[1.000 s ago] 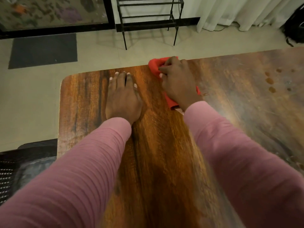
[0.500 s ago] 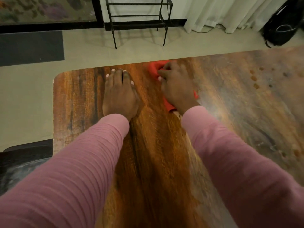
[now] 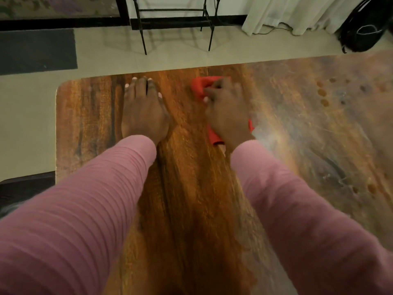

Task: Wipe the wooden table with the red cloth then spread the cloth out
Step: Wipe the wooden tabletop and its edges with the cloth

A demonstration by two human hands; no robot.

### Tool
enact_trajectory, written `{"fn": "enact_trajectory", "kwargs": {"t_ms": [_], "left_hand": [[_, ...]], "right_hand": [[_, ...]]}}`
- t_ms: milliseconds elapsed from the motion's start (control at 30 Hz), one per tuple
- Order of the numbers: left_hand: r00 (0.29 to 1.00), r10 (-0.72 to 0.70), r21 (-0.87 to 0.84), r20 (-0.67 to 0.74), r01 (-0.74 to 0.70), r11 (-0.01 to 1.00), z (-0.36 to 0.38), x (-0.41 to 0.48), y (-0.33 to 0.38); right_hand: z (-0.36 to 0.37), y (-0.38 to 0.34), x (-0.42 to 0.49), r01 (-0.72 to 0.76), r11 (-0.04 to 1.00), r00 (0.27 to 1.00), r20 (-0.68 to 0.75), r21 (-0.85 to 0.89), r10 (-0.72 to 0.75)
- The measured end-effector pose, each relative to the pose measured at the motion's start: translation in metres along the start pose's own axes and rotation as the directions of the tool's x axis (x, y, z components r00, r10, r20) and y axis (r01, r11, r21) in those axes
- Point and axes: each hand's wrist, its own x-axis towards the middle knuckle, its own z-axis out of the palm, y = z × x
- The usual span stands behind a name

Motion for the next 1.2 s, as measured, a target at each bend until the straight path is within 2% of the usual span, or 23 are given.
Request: {"fn": "enact_trajectory", "kwargs": {"t_ms": [100,167,233,300,367,400,433,567,767,867,967,1100,1200], "left_hand": [[1.000,0.010,0.026,0.003,-0.010,1.000,-0.001,0.001,0.002],[1.000,0.015,0.045,-0.002,-0.015,0.999,0.000,0.004,0.004],[1.000,0.004,0.057,-0.002,-0.004,0.998,0.002,0.003,0.005],[1.000,-0.016,0.063,-0.014,0.017,0.998,0.002,0.003,0.003],[0.999,-0.036,0.070,-0.030,0.038,0.997,0.000,0.001,0.006],[0.998,-0.039,0.076,-0.039,0.042,0.996,-0.002,-0.003,0.012],[0.999,-0.036,0.078,-0.034,0.039,0.996,-0.004,-0.002,0.011],[1.000,0.009,0.074,-0.002,-0.009,0.997,-0.008,-0.009,0.017],[0.999,0.046,-0.031,-0.014,-0.047,0.998,-0.012,-0.063,0.054],[0.999,0.037,-0.066,0.035,-0.035,0.997,-0.003,-0.088,0.056],[1.000,0.023,-0.053,0.021,-0.021,0.998,0.005,-0.089,0.054],[0.999,0.033,-0.054,0.032,-0.031,0.998,0.006,-0.089,0.059],[0.999,0.026,-0.064,0.034,-0.024,0.998,0.005,-0.089,0.059]], "right_hand": [[-0.018,0.035,0.010,-0.287,0.956,0.954,-0.077,0.061,0.291],[-0.018,0.035,0.012,-0.364,0.927,0.922,-0.110,0.089,0.372],[-0.010,0.015,0.004,-0.322,0.942,0.941,-0.083,0.095,0.329],[0.002,-0.012,-0.013,-0.143,0.985,0.988,-0.037,0.100,0.148],[0.005,-0.022,-0.034,0.051,0.994,0.999,0.000,0.095,-0.051],[0.001,-0.013,-0.040,0.100,0.992,0.995,0.000,0.074,-0.100],[-0.001,-0.002,-0.038,0.090,0.995,0.996,-0.004,0.044,-0.090],[-0.019,0.054,-0.025,-0.225,0.974,0.970,-0.085,0.037,0.227],[-0.025,0.048,-0.026,-0.307,0.943,0.943,-0.094,0.127,0.320],[-0.025,0.042,-0.035,-0.283,0.951,0.951,-0.090,0.122,0.294],[-0.019,0.032,-0.047,-0.221,0.972,0.969,-0.096,0.081,0.228],[-0.020,0.024,-0.054,-0.219,0.973,0.971,-0.083,0.080,0.225],[-0.016,0.002,-0.074,-0.107,0.990,0.993,-0.049,0.096,0.112]]}}
